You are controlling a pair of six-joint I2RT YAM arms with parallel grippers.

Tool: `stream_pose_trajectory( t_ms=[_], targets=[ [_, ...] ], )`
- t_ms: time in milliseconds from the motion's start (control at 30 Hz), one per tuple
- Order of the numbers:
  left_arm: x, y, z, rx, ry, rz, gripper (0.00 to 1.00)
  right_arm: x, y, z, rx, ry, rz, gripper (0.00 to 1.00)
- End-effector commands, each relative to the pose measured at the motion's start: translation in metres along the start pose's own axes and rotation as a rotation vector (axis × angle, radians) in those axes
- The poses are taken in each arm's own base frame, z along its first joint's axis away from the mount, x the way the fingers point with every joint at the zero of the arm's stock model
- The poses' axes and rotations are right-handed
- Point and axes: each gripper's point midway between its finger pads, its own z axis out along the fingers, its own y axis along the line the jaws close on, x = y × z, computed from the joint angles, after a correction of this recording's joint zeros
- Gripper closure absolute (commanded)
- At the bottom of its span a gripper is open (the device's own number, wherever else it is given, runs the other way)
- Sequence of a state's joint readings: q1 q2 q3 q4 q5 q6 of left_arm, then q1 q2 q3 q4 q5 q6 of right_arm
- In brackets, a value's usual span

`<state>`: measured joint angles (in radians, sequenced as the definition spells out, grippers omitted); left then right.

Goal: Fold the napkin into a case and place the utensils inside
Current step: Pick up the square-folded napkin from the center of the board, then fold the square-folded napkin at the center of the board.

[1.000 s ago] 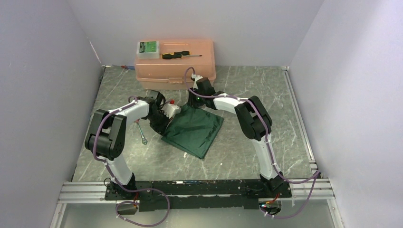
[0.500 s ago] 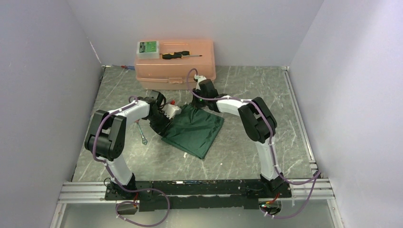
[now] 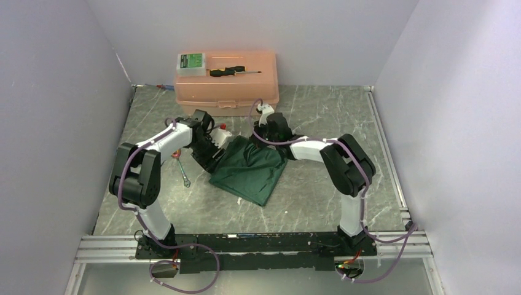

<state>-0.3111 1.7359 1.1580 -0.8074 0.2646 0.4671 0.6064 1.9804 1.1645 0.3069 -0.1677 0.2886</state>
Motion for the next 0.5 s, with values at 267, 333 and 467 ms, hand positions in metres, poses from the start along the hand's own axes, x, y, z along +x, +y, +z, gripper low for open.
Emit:
stream_pose_trajectory(
  t_ms=[267,333,467],
  targets=[
    [-0.054,-0.016,-0.038,0.116,-0.129,0.038,0.31,-0.03,0.048,-0.042,-0.16,-0.217,-0.156,1.0],
    [-0.061,-0.018,-0.035,0.139,-0.156,0.027,0.3,-0.035,0.051,-0.045,-0.171,-0.241,-0.167,1.0],
    [-0.08,-0.023,-0.027,0.199,-0.224,-0.001,0.31,-0.045,0.059,-0.05,-0.201,-0.263,-0.203,1.0]
  ],
)
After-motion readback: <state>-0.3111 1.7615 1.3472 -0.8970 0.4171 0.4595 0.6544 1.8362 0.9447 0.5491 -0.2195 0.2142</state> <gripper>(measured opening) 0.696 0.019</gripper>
